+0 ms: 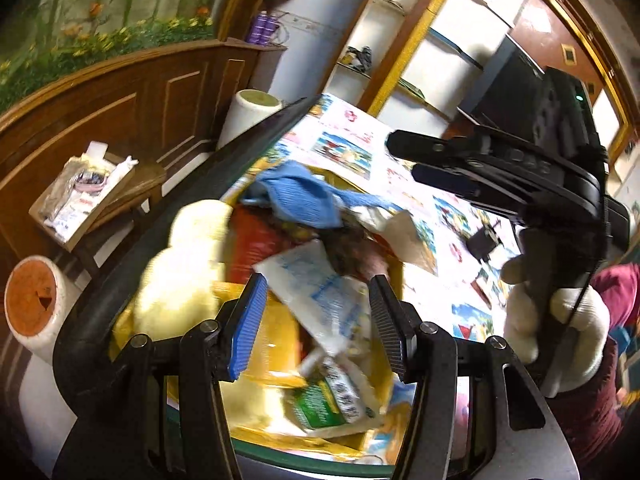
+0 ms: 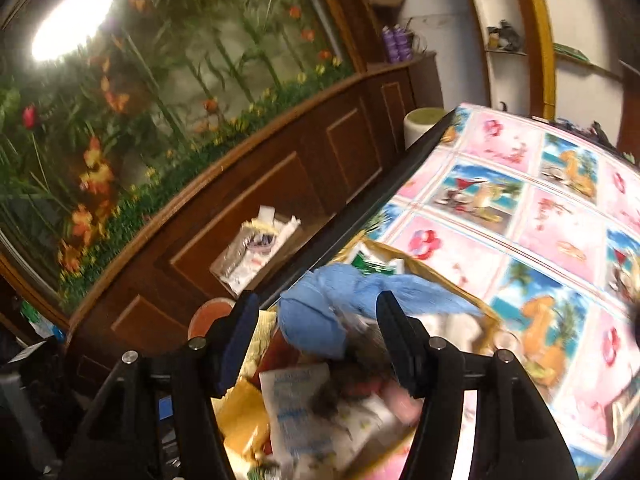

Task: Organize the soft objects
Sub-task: 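Place the desiccant packet in the box with left gripper while right gripper drops the blue towel there, then grasp the green-and-white printed packet with the right gripper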

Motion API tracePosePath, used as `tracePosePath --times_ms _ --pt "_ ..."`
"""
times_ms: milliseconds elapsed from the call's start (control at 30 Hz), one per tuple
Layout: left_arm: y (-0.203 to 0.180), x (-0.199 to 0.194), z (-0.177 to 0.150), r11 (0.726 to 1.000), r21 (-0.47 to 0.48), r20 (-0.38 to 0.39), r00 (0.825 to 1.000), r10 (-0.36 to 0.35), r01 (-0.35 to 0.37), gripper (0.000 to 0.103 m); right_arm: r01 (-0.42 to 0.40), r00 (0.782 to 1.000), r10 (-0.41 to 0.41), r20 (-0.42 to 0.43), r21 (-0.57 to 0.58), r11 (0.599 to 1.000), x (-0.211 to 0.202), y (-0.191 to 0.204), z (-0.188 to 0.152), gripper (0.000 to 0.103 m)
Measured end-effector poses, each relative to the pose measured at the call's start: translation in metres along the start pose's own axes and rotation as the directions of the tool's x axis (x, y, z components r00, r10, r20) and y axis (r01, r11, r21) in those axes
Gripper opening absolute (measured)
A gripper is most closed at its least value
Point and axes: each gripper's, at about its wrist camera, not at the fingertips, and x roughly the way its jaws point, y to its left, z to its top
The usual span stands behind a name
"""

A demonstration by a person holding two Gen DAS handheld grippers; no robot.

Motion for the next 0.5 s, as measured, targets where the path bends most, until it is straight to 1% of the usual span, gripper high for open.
tracePosePath --times_ms 200,367,500 --pt "-0.057 0.011 -0.014 0.992 0.128 -0.038 0.999 0.004 0.001 0.054 0.010 0.999 -0.015 0.042 0.107 0.994 -0.042 -0.047 -0.028 0.062" --pt "-0.102 0.027 -0.029 0.975 0.221 -0.086 0.996 0.000 0.018 0.054 0.049 0.997 -0.061 0.057 0.195 0.980 -0.070 -0.090 -0.053 0.062" --pt "-0.131 0.041 -0.041 0.960 0.279 -0.123 0.992 0.016 0.019 0.054 0.076 0.992 -0.099 0.076 0.258 0.963 -0.096 -0.122 -0.075 0.062"
